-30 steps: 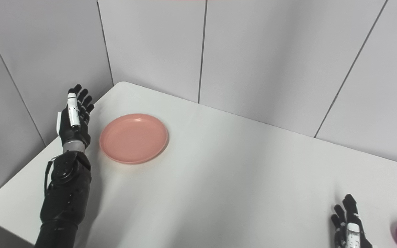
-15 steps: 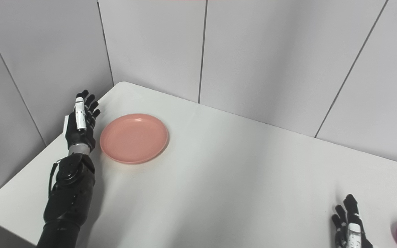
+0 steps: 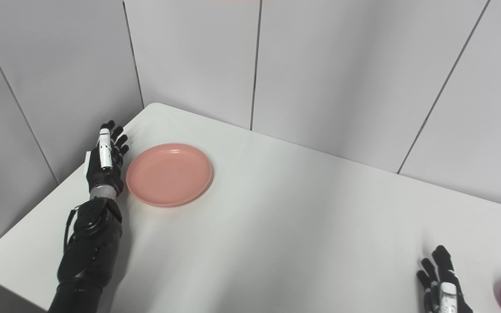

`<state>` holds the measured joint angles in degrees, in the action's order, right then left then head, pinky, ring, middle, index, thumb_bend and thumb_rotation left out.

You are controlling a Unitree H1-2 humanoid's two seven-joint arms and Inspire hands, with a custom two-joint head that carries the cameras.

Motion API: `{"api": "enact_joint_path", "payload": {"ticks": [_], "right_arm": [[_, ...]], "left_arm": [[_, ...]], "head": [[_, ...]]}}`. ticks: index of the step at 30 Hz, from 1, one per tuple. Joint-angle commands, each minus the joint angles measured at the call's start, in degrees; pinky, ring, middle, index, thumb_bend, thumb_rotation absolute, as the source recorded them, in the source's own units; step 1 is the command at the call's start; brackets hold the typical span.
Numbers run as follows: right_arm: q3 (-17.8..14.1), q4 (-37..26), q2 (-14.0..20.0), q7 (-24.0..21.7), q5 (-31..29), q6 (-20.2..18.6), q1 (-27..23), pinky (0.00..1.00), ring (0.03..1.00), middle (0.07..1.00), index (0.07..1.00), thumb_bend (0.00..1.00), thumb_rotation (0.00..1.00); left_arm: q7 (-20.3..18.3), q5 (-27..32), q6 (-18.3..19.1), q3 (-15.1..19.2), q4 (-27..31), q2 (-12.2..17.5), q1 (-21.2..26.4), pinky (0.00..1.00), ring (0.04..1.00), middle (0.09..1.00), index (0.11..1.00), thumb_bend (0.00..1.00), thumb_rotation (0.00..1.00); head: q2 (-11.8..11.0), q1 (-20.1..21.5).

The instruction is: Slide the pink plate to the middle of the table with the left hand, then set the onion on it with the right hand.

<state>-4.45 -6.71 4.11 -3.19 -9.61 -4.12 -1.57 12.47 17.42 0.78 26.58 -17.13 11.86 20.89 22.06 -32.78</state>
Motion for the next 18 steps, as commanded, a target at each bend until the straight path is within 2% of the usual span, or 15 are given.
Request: {"api": "enact_joint_path", "payload": {"ticks": [1,7,18], "right_arm": [[-0.5,0.5,0.2,0.2,-0.1,-0.4,0.0,0.89,0.925,0.947,0.923,0.57,0.90],[-0.6,0.6,0.3,0.2,-0.1,-0.2,0.1,0.87,0.917,0.941,0.913,0.57,0.89],[-0.7,0.1,0.1,0.0,-0.8,-1.0,0.1,0.91,0.937,0.956,0.929,0.61,0.88]], "left_arm": [[-0.6,0.2,-1.3,0.0,0.3,1.4,1.5,0.95,0.944,0.941,0.914,0.33,1.00],[-0.9,0.5,-1.3,0.1,-0.7,1.6,1.4,0.98,0.952,0.946,0.917,0.34,1.00],[-0.9,0.9,-0.8,-0.1,-3.5,2.1,2.1,0.94,0.928,0.920,0.891,0.34,1.00]], "head": [[0.0,0.1],[0.2,0.1],[0.2,0.2]]}}
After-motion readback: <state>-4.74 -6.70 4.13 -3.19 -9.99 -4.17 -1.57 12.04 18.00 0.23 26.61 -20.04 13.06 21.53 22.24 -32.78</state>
